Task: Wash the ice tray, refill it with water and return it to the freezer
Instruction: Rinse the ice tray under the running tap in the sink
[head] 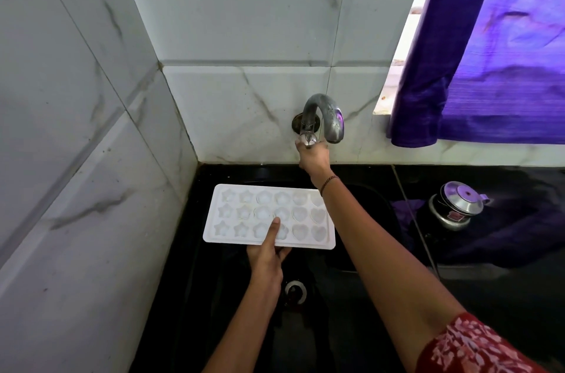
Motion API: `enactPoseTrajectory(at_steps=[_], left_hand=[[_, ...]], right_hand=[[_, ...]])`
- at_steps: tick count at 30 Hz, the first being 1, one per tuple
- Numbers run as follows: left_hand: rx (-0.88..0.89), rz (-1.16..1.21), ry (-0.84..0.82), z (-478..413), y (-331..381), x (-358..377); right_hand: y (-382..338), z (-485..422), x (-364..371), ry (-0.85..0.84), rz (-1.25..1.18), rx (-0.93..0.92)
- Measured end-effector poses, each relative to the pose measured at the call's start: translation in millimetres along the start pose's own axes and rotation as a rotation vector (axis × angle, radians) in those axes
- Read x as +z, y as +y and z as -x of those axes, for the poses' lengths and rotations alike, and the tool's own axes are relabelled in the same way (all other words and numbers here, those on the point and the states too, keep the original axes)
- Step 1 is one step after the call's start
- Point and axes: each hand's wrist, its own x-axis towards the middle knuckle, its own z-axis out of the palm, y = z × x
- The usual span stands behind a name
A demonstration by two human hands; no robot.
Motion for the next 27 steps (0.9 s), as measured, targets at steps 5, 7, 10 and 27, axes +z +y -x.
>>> enactPoseTrajectory(at_steps=[5,7,10,27], left_hand=[[0.004,-0.015,0.006,4,-4,-8],[0.011,-0.018,0.018,5,-5,-10],[0.021,-0.022,0.023,8,-7,-13],[0.047,-0.116,0.035,21,-6,-27]], right_hand=[[21,30,-15,-0.021,-0.286,0.165],[24,42,-26,-0.076,-0.546,0.267],[26,58,-44,-0.228,-0.861,0.458],[63,98,-57,-0.131,0.490,-0.107]])
